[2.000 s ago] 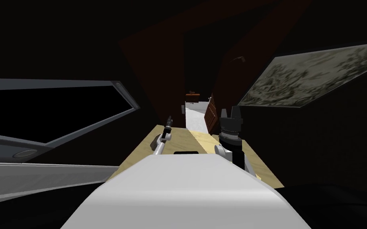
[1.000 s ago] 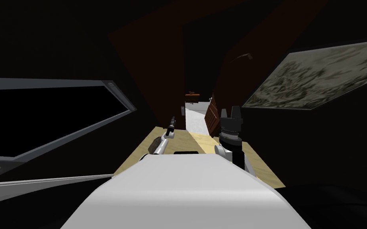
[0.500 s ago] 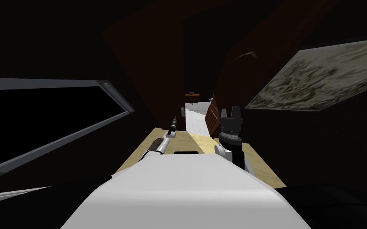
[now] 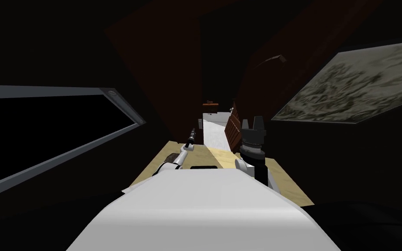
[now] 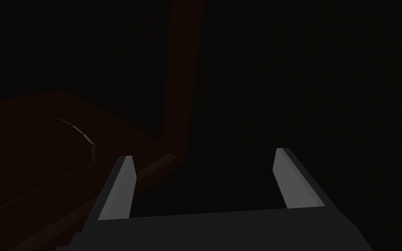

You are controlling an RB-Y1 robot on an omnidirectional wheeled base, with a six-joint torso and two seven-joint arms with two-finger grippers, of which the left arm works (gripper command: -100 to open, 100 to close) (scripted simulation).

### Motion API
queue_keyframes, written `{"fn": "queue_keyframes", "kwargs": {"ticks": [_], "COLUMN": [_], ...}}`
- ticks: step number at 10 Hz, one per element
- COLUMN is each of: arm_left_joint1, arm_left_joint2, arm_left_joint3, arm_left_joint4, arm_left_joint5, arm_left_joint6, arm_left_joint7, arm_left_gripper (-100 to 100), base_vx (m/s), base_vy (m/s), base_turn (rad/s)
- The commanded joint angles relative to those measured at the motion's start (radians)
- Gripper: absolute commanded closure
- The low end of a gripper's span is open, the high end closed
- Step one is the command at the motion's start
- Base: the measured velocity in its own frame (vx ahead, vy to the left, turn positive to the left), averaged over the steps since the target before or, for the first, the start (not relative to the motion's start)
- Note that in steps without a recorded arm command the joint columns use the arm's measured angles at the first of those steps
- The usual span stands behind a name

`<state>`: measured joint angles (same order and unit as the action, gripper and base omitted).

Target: Push the door open

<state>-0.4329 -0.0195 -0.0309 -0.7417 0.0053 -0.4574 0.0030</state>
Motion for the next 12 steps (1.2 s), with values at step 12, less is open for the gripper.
{"fn": "queue_keyframes", "kwargs": {"ticks": [12], "arm_left_joint1": [-0.057], "arm_left_joint2": [0.043], "arm_left_joint3": [0.012], "arm_left_joint4": [0.093], "arm_left_joint5": [0.008], "arm_left_joint6": [-0.009], "arm_left_joint7": [-0.003], "arm_left_gripper": [-100], "base_vx": [0.132], "base_vy": [-0.020], "base_turn": [-0.014]}}
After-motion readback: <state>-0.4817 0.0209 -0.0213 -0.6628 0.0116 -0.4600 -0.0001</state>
